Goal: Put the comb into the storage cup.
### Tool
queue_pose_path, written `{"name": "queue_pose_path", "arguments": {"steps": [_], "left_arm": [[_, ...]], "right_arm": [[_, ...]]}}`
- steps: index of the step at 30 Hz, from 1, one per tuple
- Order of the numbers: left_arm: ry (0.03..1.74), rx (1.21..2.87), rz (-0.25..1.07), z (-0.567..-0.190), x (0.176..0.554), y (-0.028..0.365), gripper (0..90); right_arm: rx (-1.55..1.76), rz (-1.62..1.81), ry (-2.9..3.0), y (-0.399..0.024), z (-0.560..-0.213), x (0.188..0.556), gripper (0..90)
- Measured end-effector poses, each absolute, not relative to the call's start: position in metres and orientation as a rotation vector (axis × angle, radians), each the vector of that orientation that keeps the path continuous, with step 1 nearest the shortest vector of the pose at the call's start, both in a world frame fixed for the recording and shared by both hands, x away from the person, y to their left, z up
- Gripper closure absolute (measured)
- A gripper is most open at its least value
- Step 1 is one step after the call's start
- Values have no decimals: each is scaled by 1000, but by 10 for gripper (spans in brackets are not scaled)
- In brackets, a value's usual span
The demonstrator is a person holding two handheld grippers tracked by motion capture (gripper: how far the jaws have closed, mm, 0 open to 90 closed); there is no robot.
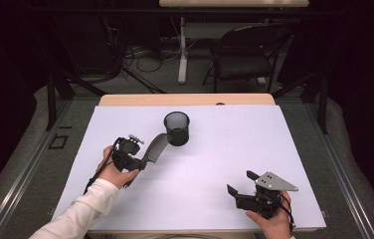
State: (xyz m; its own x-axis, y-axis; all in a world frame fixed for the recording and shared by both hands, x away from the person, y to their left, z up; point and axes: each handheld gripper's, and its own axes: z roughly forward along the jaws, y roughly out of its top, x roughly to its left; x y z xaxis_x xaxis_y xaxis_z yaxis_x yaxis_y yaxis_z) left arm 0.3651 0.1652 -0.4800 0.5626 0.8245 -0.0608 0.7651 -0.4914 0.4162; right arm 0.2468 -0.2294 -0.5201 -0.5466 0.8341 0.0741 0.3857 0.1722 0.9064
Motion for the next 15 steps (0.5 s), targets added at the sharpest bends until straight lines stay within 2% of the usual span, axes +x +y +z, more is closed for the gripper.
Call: {"name": "queue_pose_path", "arguments": {"steps": [15], "left_arm": [[1215, 2358, 302, -469, 358, 164, 725]], "right_arm": [[1150, 1348, 2012, -229, -520, 247, 161]]}}
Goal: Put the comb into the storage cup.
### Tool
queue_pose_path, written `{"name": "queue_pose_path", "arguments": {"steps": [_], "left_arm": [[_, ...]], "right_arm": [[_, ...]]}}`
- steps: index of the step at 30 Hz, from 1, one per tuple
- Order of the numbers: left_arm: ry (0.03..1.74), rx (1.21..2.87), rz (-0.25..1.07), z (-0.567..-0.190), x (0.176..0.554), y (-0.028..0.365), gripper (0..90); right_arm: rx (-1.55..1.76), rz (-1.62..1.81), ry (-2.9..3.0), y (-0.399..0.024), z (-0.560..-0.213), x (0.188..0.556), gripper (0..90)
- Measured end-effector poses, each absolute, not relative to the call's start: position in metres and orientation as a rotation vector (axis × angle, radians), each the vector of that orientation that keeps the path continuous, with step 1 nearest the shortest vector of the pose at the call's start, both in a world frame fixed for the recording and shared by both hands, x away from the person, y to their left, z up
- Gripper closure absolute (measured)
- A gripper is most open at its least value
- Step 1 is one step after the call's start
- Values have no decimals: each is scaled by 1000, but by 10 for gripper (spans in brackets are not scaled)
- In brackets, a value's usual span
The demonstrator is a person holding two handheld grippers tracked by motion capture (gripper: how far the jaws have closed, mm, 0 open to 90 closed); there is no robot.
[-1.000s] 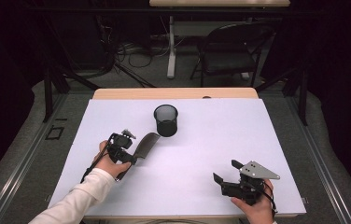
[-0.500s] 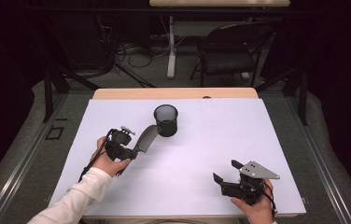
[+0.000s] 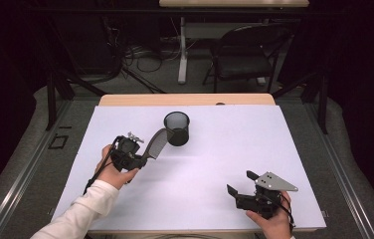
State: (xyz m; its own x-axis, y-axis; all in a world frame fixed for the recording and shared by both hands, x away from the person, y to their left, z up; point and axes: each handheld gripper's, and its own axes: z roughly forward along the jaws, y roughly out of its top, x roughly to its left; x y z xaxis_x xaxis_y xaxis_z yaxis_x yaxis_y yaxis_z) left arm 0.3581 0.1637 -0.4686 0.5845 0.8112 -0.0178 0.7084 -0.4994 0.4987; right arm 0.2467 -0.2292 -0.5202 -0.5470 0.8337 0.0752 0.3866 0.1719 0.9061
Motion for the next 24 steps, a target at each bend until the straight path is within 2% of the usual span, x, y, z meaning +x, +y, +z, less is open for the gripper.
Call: {"name": "queue_pose_path", "arguments": {"steps": [24], "left_arm": [[1078, 2239, 430, -443, 349, 160, 724]], "right_arm": [[1150, 1341, 2020, -229, -521, 248, 161]]}}
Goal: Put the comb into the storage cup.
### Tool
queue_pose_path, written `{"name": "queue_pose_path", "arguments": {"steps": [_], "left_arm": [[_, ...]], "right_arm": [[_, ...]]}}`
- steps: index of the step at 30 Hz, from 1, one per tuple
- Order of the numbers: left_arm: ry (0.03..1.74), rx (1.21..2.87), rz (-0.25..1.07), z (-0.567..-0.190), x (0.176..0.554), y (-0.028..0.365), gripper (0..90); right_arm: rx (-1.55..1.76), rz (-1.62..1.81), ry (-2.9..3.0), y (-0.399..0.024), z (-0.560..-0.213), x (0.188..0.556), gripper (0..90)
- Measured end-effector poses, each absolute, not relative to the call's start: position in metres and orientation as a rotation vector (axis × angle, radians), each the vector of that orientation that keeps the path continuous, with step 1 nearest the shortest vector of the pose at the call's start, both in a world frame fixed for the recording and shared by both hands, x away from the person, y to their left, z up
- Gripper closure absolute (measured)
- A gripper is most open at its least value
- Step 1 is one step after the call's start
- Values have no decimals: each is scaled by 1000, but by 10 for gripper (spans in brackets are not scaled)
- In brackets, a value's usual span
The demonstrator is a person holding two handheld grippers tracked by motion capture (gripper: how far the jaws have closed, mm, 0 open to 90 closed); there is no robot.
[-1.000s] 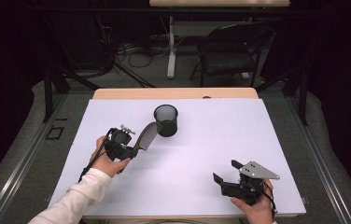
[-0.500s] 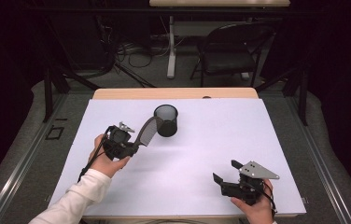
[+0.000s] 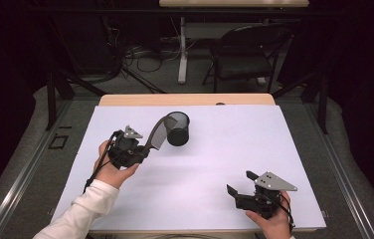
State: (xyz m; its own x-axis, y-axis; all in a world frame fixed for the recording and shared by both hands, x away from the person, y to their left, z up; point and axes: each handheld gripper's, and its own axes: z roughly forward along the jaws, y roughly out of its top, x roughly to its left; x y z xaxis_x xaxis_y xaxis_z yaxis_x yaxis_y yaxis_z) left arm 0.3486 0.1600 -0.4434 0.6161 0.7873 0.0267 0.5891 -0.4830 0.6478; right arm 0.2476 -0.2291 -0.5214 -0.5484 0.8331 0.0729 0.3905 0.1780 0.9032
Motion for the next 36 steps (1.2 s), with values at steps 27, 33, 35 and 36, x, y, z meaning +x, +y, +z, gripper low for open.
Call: {"name": "queue_pose_path", "arguments": {"steps": [27, 33, 35, 36], "left_arm": [[932, 2129, 501, -437, 345, 143, 725], [905, 2120, 486, -436, 343, 139, 725], [894, 2117, 488, -436, 342, 137, 724], [887, 2115, 491, -436, 341, 136, 725]], "right_arm": [[1226, 1372, 2005, -230, -519, 255, 160], [1282, 1404, 2001, -231, -516, 259, 160], [1305, 1413, 2001, -232, -514, 261, 160], [1309, 1419, 1994, -232, -513, 262, 159]]}}
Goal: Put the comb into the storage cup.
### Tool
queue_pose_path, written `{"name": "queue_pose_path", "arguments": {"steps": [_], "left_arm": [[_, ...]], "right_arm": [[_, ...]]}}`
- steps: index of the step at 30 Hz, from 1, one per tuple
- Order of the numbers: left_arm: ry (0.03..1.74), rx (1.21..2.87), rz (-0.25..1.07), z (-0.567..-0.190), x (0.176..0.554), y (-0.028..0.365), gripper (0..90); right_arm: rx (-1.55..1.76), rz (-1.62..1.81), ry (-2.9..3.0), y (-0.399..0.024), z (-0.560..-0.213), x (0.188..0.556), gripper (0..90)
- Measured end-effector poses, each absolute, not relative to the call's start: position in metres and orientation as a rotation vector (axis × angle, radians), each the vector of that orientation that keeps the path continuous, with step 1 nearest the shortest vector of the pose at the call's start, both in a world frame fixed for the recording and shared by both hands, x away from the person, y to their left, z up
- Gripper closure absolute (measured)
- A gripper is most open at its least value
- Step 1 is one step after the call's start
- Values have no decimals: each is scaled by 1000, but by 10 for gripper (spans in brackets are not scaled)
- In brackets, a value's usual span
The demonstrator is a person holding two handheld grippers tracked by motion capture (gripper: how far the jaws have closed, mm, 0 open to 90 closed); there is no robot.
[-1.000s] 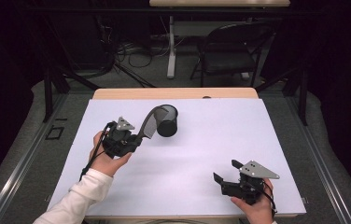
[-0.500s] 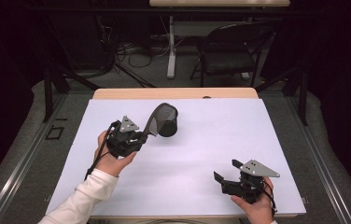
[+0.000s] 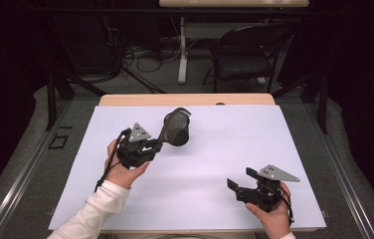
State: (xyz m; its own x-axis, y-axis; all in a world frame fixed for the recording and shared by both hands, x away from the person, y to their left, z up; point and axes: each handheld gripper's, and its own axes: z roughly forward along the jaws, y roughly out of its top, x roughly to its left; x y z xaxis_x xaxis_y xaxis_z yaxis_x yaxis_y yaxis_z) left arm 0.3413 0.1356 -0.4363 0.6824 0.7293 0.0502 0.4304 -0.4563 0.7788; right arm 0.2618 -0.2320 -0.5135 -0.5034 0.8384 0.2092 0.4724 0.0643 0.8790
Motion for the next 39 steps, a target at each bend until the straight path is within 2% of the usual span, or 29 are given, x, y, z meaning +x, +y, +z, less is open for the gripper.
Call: {"name": "queue_pose_path", "arguments": {"steps": [14, 39], "left_arm": [[835, 2057, 488, -435, 333, 121, 725], [811, 2078, 470, -441, 330, 106, 725]], "right_arm": [[1345, 1421, 1963, -238, -498, 268, 160], [1311, 1445, 1968, -227, -490, 279, 161]]}}
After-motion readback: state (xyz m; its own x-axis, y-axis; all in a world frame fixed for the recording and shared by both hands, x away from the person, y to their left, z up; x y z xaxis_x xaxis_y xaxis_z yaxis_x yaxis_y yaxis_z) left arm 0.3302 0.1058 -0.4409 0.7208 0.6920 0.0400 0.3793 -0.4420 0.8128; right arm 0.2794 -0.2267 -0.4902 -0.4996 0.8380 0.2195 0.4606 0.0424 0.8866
